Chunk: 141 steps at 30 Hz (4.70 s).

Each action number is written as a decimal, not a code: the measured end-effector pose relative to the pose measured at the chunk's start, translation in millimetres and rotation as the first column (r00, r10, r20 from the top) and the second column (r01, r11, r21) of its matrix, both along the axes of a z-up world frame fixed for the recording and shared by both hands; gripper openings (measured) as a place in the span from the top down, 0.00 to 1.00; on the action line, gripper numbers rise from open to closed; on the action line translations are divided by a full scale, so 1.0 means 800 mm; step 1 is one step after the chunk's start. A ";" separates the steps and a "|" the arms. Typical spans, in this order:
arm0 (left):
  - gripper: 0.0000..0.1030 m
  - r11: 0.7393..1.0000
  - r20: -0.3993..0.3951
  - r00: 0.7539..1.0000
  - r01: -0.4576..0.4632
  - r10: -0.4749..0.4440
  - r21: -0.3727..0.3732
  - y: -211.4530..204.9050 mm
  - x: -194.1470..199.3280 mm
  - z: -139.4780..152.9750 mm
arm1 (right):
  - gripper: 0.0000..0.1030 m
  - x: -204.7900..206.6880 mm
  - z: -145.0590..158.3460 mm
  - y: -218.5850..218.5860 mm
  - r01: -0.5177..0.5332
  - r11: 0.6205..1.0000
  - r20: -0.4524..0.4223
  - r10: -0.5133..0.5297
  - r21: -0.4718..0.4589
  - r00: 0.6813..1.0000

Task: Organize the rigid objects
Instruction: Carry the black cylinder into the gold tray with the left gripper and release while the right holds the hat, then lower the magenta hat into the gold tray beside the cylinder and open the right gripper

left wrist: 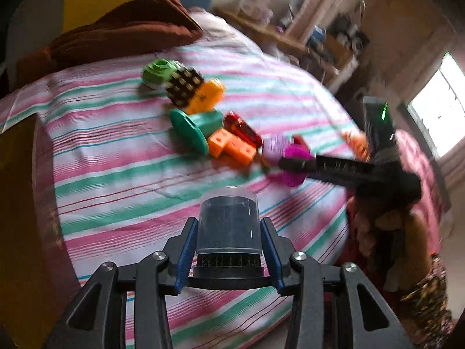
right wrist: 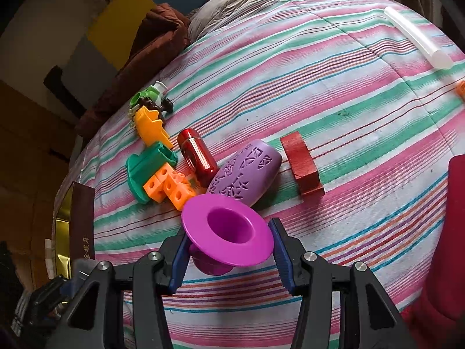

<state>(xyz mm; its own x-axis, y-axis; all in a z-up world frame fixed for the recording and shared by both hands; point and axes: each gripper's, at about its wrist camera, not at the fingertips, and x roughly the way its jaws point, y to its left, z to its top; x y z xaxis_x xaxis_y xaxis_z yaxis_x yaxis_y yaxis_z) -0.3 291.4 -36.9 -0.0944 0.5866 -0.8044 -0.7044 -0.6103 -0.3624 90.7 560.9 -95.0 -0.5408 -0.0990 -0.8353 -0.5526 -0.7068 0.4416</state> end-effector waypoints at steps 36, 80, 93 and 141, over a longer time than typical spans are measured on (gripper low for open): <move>0.58 0.735 -0.147 0.722 -0.677 0.676 0.052 -0.306 -0.205 -0.012 | 0.50 -0.005 0.023 -0.025 -0.063 0.996 -0.104 0.070 0.065 0.992; 0.56 0.738 -0.252 0.710 -0.674 0.657 0.027 -0.304 -0.083 -0.023 | 0.50 -0.016 0.023 -0.049 -0.132 0.979 -0.053 0.142 0.155 0.988; 0.56 0.730 -0.276 0.691 -0.680 0.668 0.062 -0.320 -0.053 -0.017 | 0.50 -0.066 0.062 -0.160 -0.297 0.950 -0.176 0.310 0.096 0.934; 0.55 0.700 -0.245 0.670 -0.712 0.701 0.055 -0.355 -0.036 -0.021 | 0.32 -0.360 0.045 -0.448 -0.515 0.854 -0.065 0.519 0.074 0.852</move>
<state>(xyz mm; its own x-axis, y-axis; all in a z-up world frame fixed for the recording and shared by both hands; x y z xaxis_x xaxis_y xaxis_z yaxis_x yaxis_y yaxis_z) -28.7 7.5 -53.8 -0.6501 0.2338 -0.7230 -0.1136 -0.9707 -0.2117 -197.2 202.7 -58.9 -0.4880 -0.3409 -0.8035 -0.0657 -0.9036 0.4233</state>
